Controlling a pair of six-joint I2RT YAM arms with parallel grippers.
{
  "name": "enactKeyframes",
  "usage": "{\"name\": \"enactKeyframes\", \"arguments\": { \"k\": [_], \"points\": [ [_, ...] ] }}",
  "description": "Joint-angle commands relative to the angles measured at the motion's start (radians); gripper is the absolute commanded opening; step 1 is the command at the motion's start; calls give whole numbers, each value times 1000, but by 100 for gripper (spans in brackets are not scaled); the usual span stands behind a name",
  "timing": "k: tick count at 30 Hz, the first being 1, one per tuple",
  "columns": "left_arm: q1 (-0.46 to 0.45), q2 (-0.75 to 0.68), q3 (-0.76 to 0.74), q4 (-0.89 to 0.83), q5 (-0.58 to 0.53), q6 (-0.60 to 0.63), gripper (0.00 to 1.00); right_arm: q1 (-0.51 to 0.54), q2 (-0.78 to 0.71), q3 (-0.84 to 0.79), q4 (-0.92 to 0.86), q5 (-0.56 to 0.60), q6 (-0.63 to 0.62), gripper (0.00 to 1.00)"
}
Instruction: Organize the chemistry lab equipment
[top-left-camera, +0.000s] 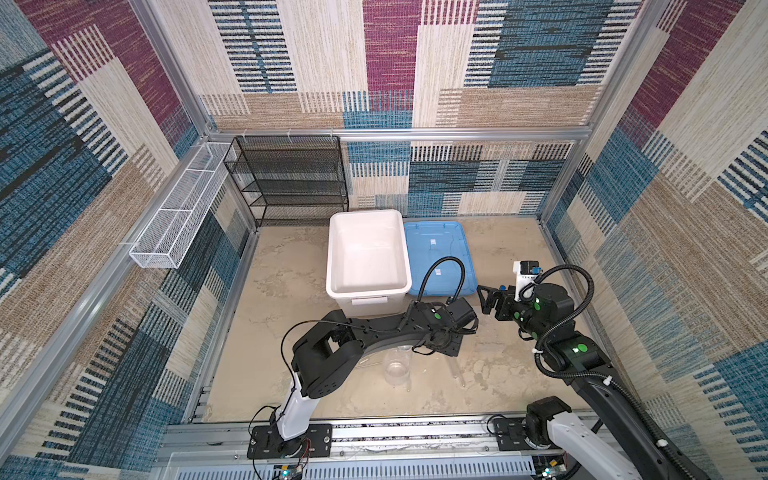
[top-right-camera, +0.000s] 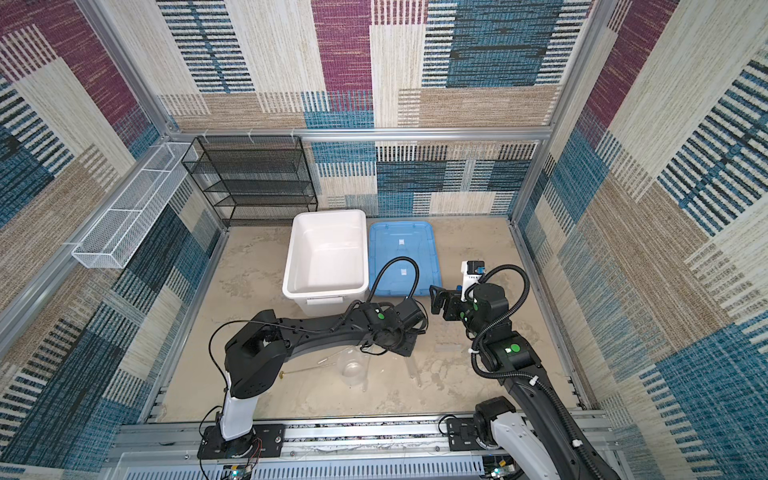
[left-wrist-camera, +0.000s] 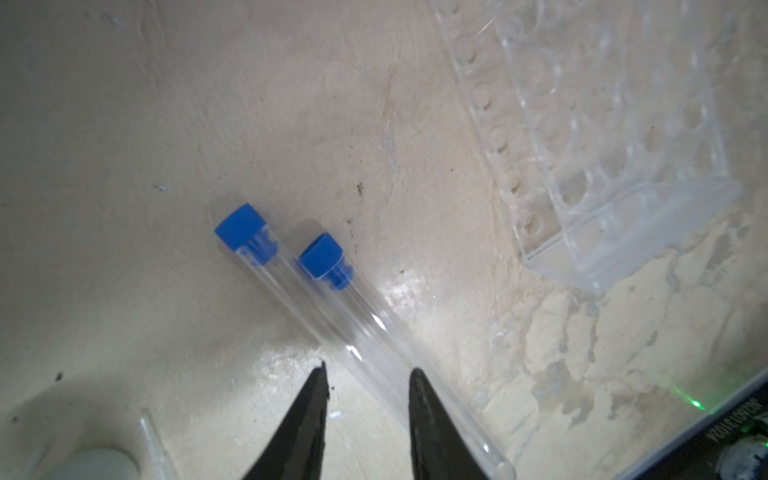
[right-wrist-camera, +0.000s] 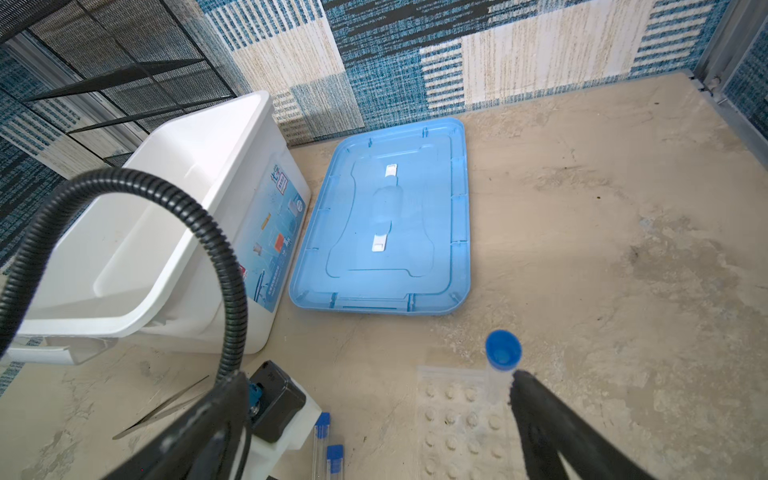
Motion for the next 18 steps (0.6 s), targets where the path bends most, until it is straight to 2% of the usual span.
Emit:
{"name": "enactKeyframes", "arguments": {
  "k": [1, 18],
  "points": [
    [2, 11, -3, -44, -37, -26, 36, 1, -9, -6, 19, -3, -1, 99],
    [16, 61, 33, -66, 0, -6, 35, 0, -21, -6, 22, 11, -1, 99]
  ]
}}
